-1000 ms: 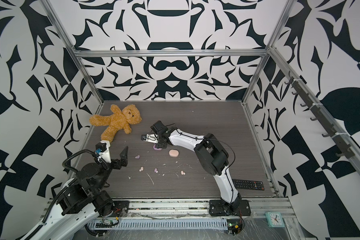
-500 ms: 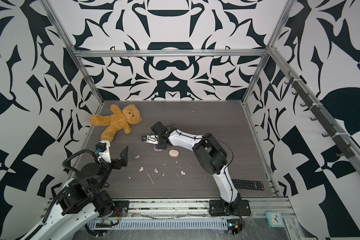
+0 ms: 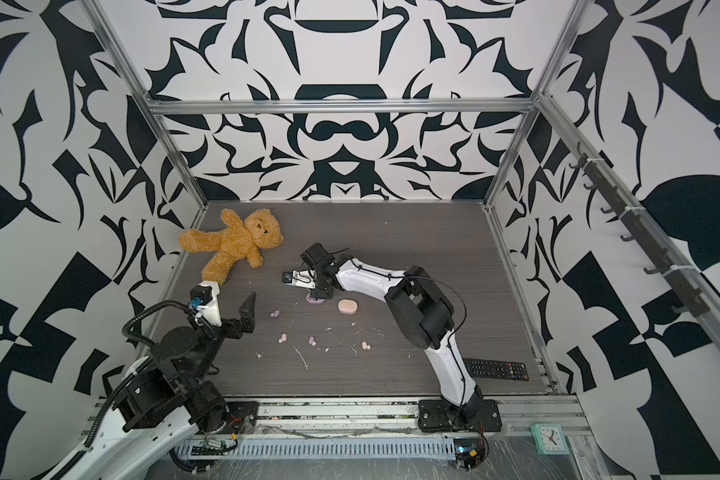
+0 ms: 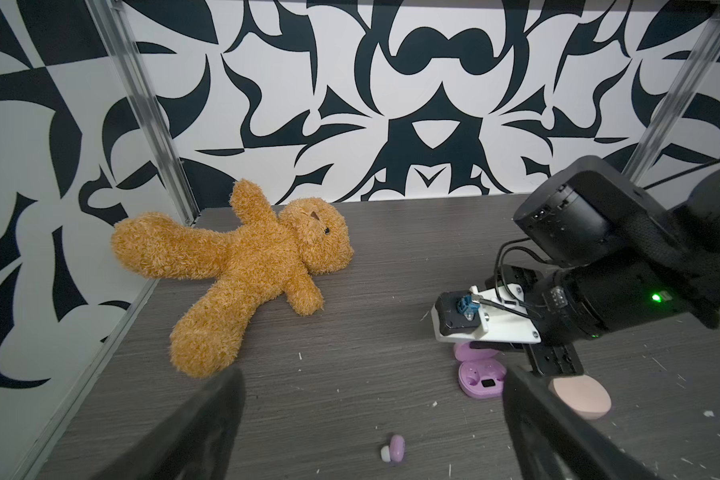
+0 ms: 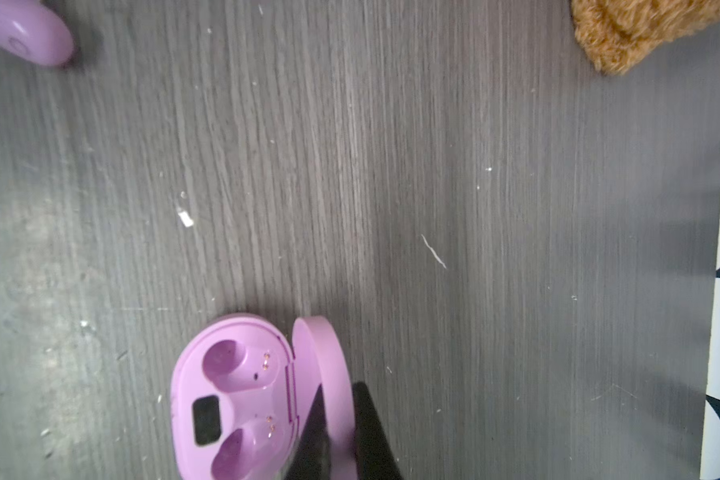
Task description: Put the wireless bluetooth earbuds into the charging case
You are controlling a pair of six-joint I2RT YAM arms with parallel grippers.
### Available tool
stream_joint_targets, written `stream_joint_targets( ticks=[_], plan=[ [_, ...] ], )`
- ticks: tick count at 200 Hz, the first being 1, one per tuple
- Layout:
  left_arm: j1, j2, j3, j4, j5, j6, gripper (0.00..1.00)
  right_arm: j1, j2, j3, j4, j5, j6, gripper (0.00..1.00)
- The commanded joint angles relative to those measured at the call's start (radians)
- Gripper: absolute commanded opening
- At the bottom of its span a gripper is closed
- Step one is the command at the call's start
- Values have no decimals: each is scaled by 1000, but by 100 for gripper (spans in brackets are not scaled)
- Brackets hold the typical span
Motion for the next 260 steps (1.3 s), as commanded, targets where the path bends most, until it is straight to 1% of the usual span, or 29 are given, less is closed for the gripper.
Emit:
stream_joint_targets(
  ticks=[1, 83, 114, 149, 196, 260],
  plan=[
    [3, -15, -10, 21, 0, 2, 99, 6, -10, 39, -16, -16, 19, 1],
    [3, -23, -13, 21, -1, 5, 99, 6, -7, 47, -38, -22, 22, 23],
    [3, -25, -13, 18, -3, 6, 99, 6, -17, 51, -41, -20, 26, 28],
    [3, -23, -13, 18, -4, 5, 99, 7, -31, 67, -51, -16, 34, 32],
    [3, -23, -12, 15, -4, 5, 99, 9, -71, 65, -63, -20, 35, 33],
    [3, -12, -7, 6, 6, -5, 99, 22, -181, 31, -70, -62, 62, 34]
  ],
)
